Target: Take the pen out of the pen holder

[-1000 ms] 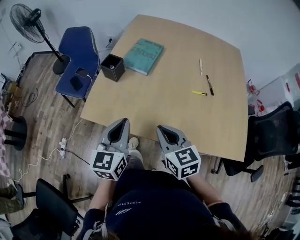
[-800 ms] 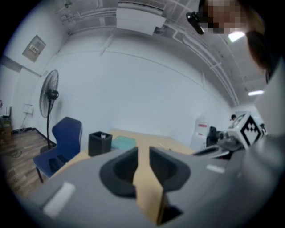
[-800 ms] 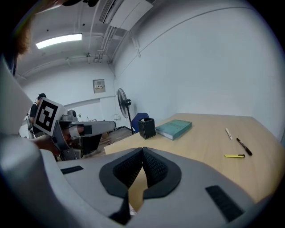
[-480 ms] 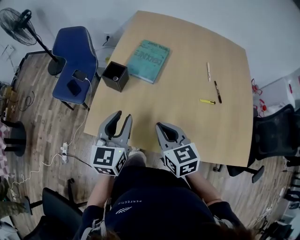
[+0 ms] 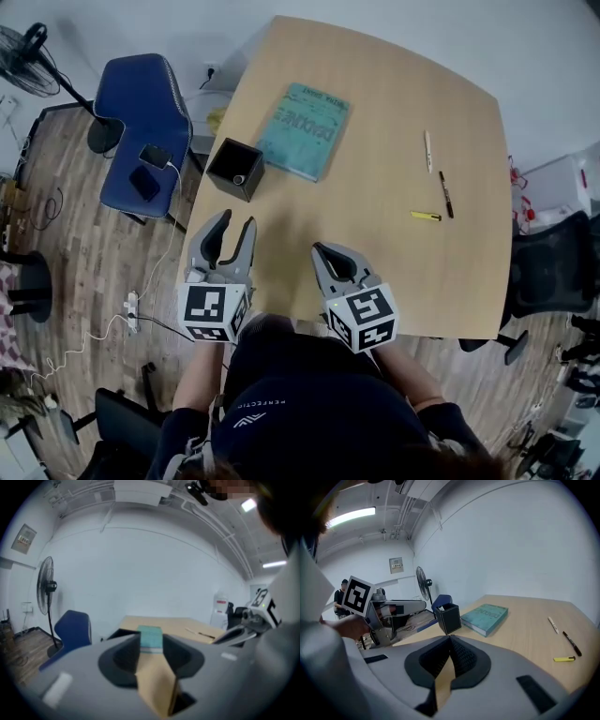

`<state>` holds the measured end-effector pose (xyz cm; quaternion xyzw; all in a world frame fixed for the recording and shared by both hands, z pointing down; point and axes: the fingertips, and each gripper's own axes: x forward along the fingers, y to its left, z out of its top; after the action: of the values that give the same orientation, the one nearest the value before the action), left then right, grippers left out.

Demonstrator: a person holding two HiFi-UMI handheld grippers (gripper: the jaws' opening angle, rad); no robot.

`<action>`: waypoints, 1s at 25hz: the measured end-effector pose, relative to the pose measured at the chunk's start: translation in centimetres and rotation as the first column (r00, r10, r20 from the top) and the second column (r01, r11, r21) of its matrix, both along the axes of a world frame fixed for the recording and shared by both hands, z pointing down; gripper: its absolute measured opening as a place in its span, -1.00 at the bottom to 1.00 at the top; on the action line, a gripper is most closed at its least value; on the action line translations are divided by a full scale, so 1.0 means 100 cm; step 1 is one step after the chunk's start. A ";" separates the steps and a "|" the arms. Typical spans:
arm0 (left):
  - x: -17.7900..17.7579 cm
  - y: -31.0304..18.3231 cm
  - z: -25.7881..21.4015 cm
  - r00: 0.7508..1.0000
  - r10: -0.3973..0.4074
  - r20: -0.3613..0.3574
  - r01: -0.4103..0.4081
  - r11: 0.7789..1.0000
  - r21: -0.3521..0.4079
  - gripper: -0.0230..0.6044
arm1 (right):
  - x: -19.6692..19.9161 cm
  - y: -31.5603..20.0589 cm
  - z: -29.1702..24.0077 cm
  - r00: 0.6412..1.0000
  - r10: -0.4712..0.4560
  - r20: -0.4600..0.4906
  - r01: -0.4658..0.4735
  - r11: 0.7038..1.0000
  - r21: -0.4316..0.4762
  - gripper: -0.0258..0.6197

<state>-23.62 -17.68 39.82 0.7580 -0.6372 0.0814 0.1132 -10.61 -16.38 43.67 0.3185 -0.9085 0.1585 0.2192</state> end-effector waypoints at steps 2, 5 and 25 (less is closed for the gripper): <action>-0.007 -0.011 0.005 1.000 0.006 0.007 -0.006 1.000 -0.015 -0.43 | -0.005 -0.009 0.003 1.000 0.009 -0.008 -0.009 1.000 -0.011 -0.92; -0.014 -0.027 0.011 0.999 0.021 0.027 -0.020 0.999 -0.032 -0.43 | -0.013 -0.022 0.009 1.000 0.019 -0.018 -0.019 0.999 -0.026 -0.92; -0.018 -0.082 0.039 0.976 0.195 0.097 -0.184 0.977 -0.112 -0.45 | -0.058 -0.070 0.038 0.998 0.049 -0.046 -0.054 0.992 -0.110 -0.92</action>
<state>-25.45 -25.90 43.77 0.8030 -0.5621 0.1650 0.1094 -16.41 -23.39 47.43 0.3325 -0.8847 0.2075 0.2522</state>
